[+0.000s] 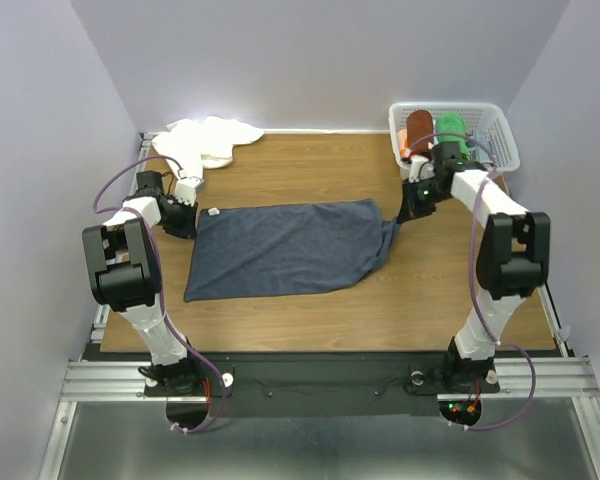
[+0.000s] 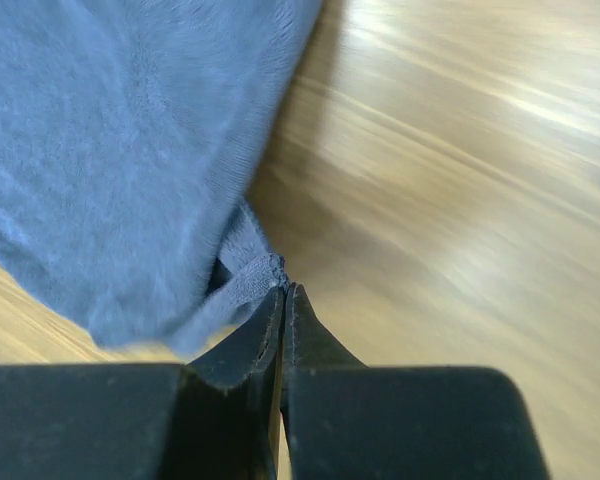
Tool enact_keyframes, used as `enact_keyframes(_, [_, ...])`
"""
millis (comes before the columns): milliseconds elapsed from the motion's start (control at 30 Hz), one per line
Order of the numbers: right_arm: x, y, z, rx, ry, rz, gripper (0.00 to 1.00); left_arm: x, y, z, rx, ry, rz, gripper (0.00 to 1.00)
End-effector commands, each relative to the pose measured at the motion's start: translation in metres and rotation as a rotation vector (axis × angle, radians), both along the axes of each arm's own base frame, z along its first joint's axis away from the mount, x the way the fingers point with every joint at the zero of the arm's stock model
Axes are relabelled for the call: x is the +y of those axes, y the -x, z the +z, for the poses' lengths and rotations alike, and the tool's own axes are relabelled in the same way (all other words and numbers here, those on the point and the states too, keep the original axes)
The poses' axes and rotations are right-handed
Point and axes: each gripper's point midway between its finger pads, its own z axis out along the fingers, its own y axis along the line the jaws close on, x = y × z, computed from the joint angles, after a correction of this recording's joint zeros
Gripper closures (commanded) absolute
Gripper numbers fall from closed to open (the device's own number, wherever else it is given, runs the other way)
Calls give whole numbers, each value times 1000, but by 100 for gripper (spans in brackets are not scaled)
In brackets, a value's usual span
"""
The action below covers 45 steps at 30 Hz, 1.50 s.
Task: Roll the towels
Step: Flatten the towel
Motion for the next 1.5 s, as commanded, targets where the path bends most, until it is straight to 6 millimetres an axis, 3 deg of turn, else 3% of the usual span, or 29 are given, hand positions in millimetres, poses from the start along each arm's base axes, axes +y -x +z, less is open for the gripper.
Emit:
enact_keyframes(0, [-59,16,52,-137,155,-26,99,12,-1,-9,33,-59,31,87])
enact_keyframes(33, [-65,33,41,-96,188,-17,99,12,2,-13,50,-61,33,89])
enact_keyframes(100, [-69,66,36,-61,223,54,99,14,7,-22,82,-71,38,94])
enact_keyframes(133, [-70,92,18,5,232,89,99,15,9,-25,93,-76,38,95])
enact_keyframes(167, [-89,154,-16,98,344,213,99,17,17,-30,117,-91,33,100])
enact_keyframes(333, [-104,187,-34,147,427,294,99,10,17,-17,91,-72,-12,100])
enact_keyframes(400, [-99,195,-32,158,393,333,99,-11,11,2,42,16,-82,84])
enact_keyframes(467, [-90,189,-28,144,345,324,99,-34,-5,30,-36,60,-136,66])
enact_keyframes(567, [-86,183,-31,172,318,300,99,-56,-31,50,-115,74,-135,56])
enact_keyframes(633, [-86,179,-30,175,314,293,99,-76,-55,64,-171,66,-156,55])
enact_keyframes(667, [-85,175,-29,169,315,284,99,-84,-61,55,-146,83,-141,55])
enact_keyframes(700, [-86,174,-28,168,316,280,100,-88,-75,62,-172,82,-137,55])
enact_keyframes(800, [-87,170,-25,159,323,265,99,-108,-99,52,-187,77,-131,54])
enact_keyframes(900, [-90,171,-23,160,343,257,99,-114,-115,29,-164,40,-109,54])
enact_keyframes(1300, [-91,176,-27,179,347,256,99,-94,-105,-1,-109,-73,-64,53])
enact_keyframes(1467, [-90,178,-28,183,340,256,100,-97,-111,18,-161,-56,-55,50])
